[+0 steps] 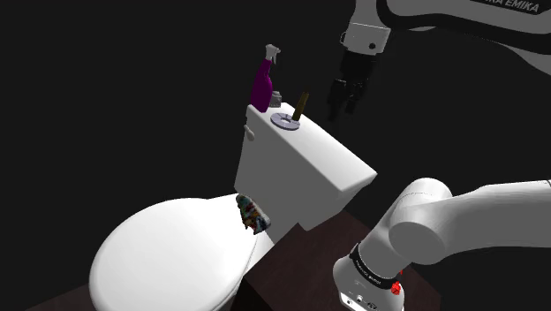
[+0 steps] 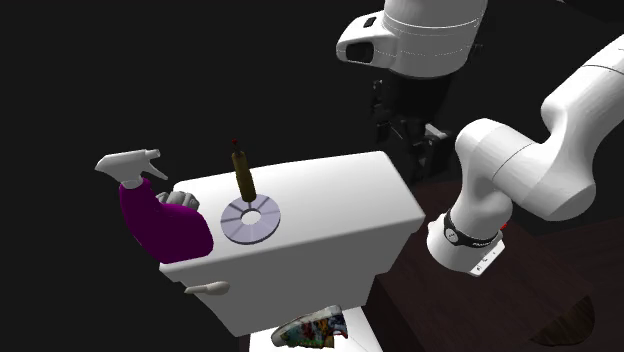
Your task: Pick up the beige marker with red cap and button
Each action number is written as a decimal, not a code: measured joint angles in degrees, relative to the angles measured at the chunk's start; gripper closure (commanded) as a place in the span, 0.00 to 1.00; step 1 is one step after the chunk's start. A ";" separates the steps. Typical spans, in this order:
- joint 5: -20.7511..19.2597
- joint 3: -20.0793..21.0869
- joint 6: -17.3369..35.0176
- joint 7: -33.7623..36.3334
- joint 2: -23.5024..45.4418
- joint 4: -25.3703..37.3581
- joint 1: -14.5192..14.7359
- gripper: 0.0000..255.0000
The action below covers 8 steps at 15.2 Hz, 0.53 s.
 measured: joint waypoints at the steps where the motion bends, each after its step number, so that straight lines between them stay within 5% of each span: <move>1: 0.00 0.00 0.00 0.00 0.00 0.00 0.00 0.00; 8: 1.86 -4.39 7.08 2.17 11.33 7.20 -2.56 0.00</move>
